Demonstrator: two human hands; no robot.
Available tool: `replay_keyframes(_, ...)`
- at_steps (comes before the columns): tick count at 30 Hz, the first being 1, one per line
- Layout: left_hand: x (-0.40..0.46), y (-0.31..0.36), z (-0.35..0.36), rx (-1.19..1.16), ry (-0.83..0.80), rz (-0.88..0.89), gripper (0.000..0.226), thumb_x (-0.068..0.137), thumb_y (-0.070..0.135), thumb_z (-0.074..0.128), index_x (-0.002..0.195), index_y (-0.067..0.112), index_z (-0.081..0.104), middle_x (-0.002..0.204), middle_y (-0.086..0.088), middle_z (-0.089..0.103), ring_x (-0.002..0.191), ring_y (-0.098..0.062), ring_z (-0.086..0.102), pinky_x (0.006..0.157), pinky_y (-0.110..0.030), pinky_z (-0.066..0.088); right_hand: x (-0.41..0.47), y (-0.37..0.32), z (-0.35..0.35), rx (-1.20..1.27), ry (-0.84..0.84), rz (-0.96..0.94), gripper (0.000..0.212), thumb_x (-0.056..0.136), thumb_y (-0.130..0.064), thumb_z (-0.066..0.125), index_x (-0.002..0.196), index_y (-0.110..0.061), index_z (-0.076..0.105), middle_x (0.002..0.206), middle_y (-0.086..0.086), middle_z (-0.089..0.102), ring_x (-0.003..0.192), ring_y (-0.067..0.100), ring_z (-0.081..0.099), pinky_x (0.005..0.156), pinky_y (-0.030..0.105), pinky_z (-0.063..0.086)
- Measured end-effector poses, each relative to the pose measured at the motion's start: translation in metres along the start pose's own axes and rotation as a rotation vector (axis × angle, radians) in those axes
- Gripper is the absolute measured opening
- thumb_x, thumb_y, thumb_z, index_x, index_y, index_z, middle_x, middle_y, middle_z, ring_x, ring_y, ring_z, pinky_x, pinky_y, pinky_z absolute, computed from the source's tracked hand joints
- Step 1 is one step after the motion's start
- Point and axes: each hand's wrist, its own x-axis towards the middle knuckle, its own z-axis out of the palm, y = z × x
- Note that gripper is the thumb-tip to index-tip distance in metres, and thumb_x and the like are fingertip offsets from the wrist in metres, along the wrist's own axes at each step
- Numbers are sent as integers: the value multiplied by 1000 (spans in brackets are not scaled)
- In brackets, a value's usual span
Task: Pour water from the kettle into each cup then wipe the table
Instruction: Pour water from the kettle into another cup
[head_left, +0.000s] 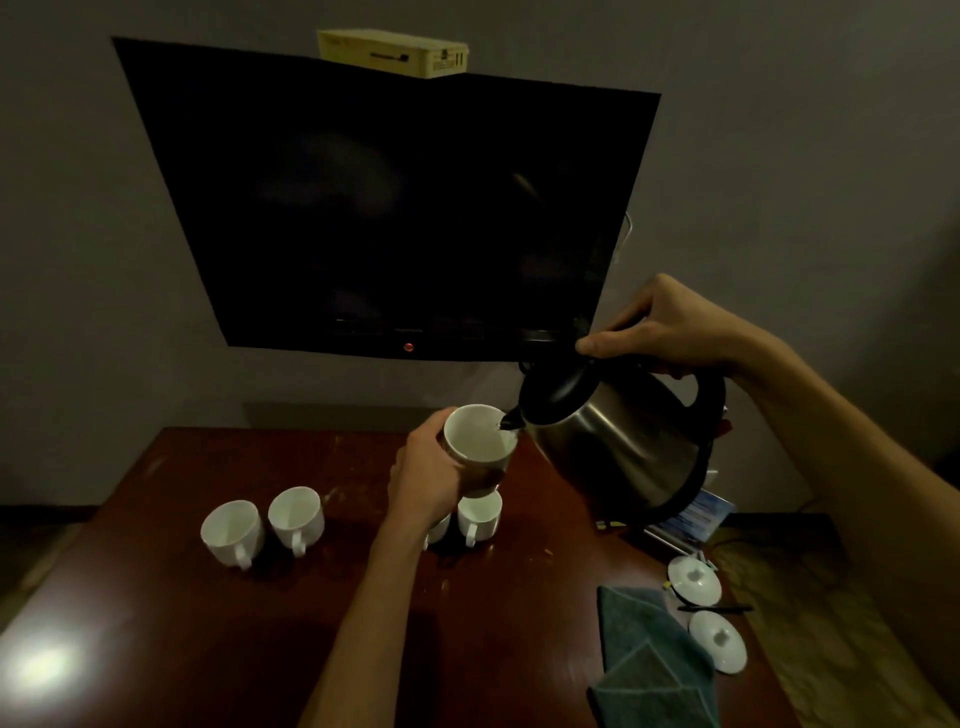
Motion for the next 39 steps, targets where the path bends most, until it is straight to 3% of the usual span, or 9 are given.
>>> replay_keyframes(5,-2,0,2,0,6,-12,79,45,45,92,117,43,61,104,19,69,103,-8,64,88,-38,55,0,0,0,-2,-12,12,28,85,-33,77,85,-6,79,50,-3,60,40,10,47,39,19,38)
replay_keyframes(12,-3,-1,1,-25,0,-33,75,50,29,94,117,37,63,104,15,69,103,-11,64,87,-37,54,0,1,1,1,-19,5,28,85,-35,77,85,-7,80,52,-2,60,41,11,47,40,21,37)
replay_keyframes(17,-2,0,-1,-21,5,-47,80,39,44,90,114,42,62,102,17,69,100,-10,64,88,-43,56,-1,0,2,11,-24,-3,28,83,-35,78,85,-7,80,55,3,60,42,12,47,40,21,38)
replay_keyframes(27,1,-4,-3,-6,4,-41,78,49,31,95,118,37,60,105,17,67,103,-12,62,91,-44,55,0,-3,4,-1,-30,17,26,85,-32,76,87,-6,79,50,-4,60,39,7,47,38,17,38)
replay_keyframes(34,0,-3,-4,-6,4,-49,77,45,39,94,114,43,59,105,17,67,104,-13,62,92,-48,54,2,-4,6,3,-44,24,29,83,-36,76,88,-8,80,57,3,61,40,9,47,38,17,37)
replay_keyframes(39,-2,-1,-5,-8,18,-53,76,46,37,93,115,41,61,103,17,67,102,-11,63,90,-45,55,3,-4,5,-7,-36,35,30,82,-36,76,89,-7,79,53,-2,62,40,7,48,38,16,37)
